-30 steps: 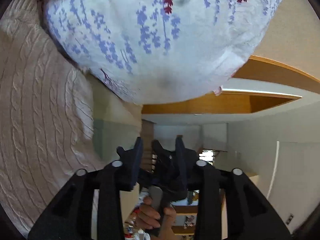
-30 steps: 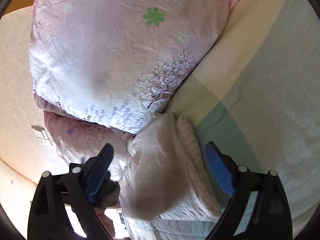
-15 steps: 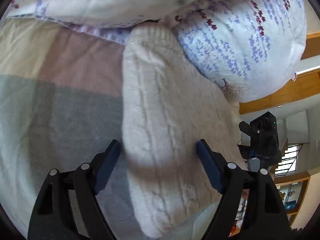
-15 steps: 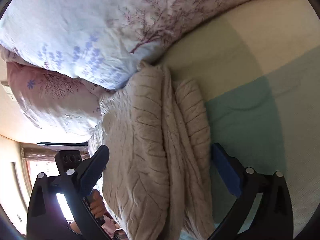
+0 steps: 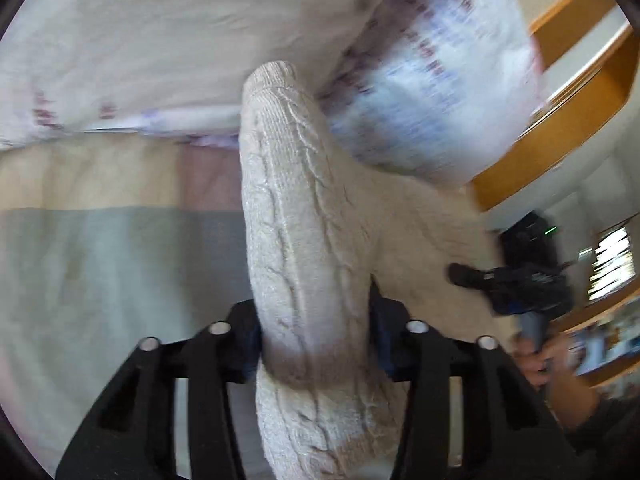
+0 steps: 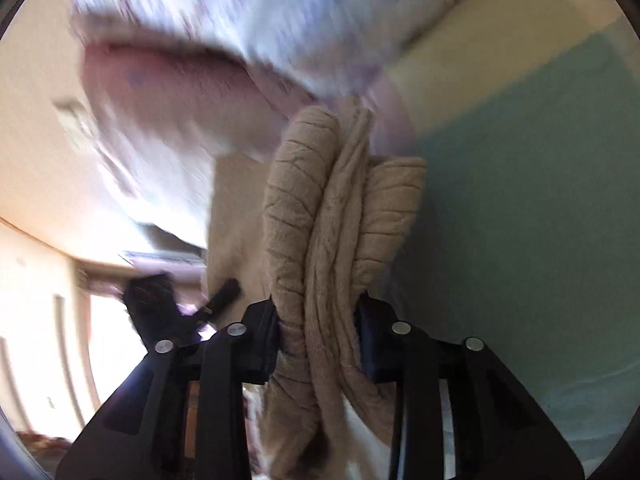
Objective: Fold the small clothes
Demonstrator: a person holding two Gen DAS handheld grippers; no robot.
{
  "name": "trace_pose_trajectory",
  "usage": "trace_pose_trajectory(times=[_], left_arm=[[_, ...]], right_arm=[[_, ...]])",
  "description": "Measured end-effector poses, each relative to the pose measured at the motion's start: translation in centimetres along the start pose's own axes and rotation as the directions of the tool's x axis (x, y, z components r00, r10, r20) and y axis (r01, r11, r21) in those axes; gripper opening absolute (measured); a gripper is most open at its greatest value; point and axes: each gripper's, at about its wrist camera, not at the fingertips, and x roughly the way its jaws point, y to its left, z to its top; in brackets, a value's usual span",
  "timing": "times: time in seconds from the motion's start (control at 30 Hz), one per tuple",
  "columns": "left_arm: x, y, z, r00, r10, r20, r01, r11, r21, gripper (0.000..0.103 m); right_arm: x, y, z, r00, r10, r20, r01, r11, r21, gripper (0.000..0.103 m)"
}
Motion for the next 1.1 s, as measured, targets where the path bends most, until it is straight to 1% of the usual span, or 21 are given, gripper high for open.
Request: trace_pose_trajectory(times=[0.03,0.07,0.1,0.17,0.2,0.23,0.27,0.37,0.4,0.43,0.47,0.53,0.67,0.77,0.8,0.83,0.87,0.9,0.97,1.03,1.1], left_arm=[[-0.3,0.5,-0.5,0.995,0.103,-0.017,-0.102,0.995,0.016,0.055],[-0.5,0.7,-1.0,0.982,0.187,-0.022,-0.186,0.982,0.035,0.058],[-1.6,0.7,-1.8,0.980,0.201,0.012,-0.201,0.979,0.039,0.061],[-4.4,0.6,-3.3,0.967,0.233,0.103,-0.237,0.971,0.020,0.083],[-5.5,0.9,-4.2,0.958,0.252,0.138,-0.256,0.967,0.012,0.086],[-6.5,1.2,-5.0,0.953,0.258,0.161,-0.262,0.965,0.004,0.087],[-6.8,0.6,-5.2,0.951,0.260,0.169,-0.263,0.965,-0.005,0.087],[-6.9,0.6,-6.1,0.954,0.252,0.165,-0.249,0.968,-0.036,0.087],[-6.2,-0.2,-5.9,0.955,0.249,0.159,-0.246,0.968,-0.042,0.087],[-6.0,-0.4,-6.2,0.956,0.251,0.149,-0.247,0.968,-0.046,0.087],[-6.2,-0.3,-6.9,0.958,0.249,0.140,-0.245,0.968,-0.049,0.087],[-6.5,-0.8,-7.6,0.960,0.240,0.141,-0.236,0.971,-0.050,0.087],[-7.5,-1.0,-9.8,0.957,0.236,0.171,-0.231,0.972,-0.050,0.091],[-7.2,-0.7,-11.0,0.957,0.248,0.151,-0.246,0.969,-0.033,0.091],[-7.0,-0.6,-11.3,0.956,0.255,0.142,-0.254,0.967,-0.026,0.091],[-6.8,-0.5,-11.7,0.955,0.264,0.134,-0.264,0.964,-0.021,0.091],[-6.7,-0.3,-12.0,0.954,0.270,0.128,-0.270,0.963,-0.019,0.091],[-6.6,-0.1,-12.4,0.952,0.280,0.120,-0.280,0.960,-0.018,0.092],[-6.7,-0.1,-13.1,0.948,0.293,0.125,-0.293,0.956,-0.017,0.096],[-6.6,-0.2,-13.7,0.950,0.286,0.129,-0.286,0.958,-0.014,0.097],[-6.3,-0.6,-14.2,0.951,0.283,0.123,-0.283,0.959,-0.013,0.098]], right_arm=[[0.8,-0.2,-0.2,0.996,-0.088,-0.021,0.088,0.996,-0.001,0.044],[0.9,-0.4,-0.5,0.985,-0.170,-0.002,0.170,0.985,0.003,0.049],[0.1,-0.2,-0.8,0.982,-0.181,0.049,0.180,0.983,0.017,0.050],[-2.7,1.3,-1.7,0.965,-0.170,0.200,0.171,0.985,0.011,0.050],[-3.8,2.1,-2.2,0.957,-0.151,0.249,0.158,0.987,-0.009,0.050],[-4.2,2.8,-2.5,0.956,-0.124,0.266,0.138,0.990,-0.032,0.050],[-3.8,3.6,-2.6,0.962,-0.125,0.242,0.144,0.988,-0.060,0.050],[-1.1,4.2,-1.9,0.964,-0.218,0.152,0.234,0.967,-0.098,0.048],[-0.3,4.1,-1.6,0.960,-0.249,0.128,0.262,0.960,-0.100,0.022],[0.9,4.2,-1.4,0.955,-0.277,0.108,0.288,0.952,-0.100,0.015],[1.4,3.9,-1.2,0.951,-0.287,0.112,0.297,0.951,-0.089,0.014],[-0.5,3.0,-1.4,0.946,-0.284,0.159,0.296,0.953,-0.059,0.013],[-3.8,0.5,-1.1,0.903,-0.358,0.237,0.352,0.934,0.070,0.013],[-2.6,1.3,-0.6,0.898,-0.396,0.191,0.401,0.916,0.011,0.016],[-3.0,2.1,-0.7,0.887,-0.413,0.205,0.424,0.905,-0.012,0.023],[-3.5,3.1,-0.8,0.874,-0.425,0.233,0.443,0.896,-0.025,0.036],[-5.2,3.9,-1.3,0.860,-0.422,0.286,0.448,0.893,-0.029,0.045],[-6.7,4.5,-2.1,0.862,-0.373,0.344,0.412,0.910,-0.044,0.057],[-9.3,6.0,-5.2,0.882,-0.234,0.409,0.306,0.944,-0.119,0.058],[-9.4,7.0,-7.7,0.914,-0.146,0.377,0.233,0.953,-0.195,0.058],[-8.4,7.0,-9.8,0.937,-0.128,0.326,0.212,0.948,-0.238,0.062]])
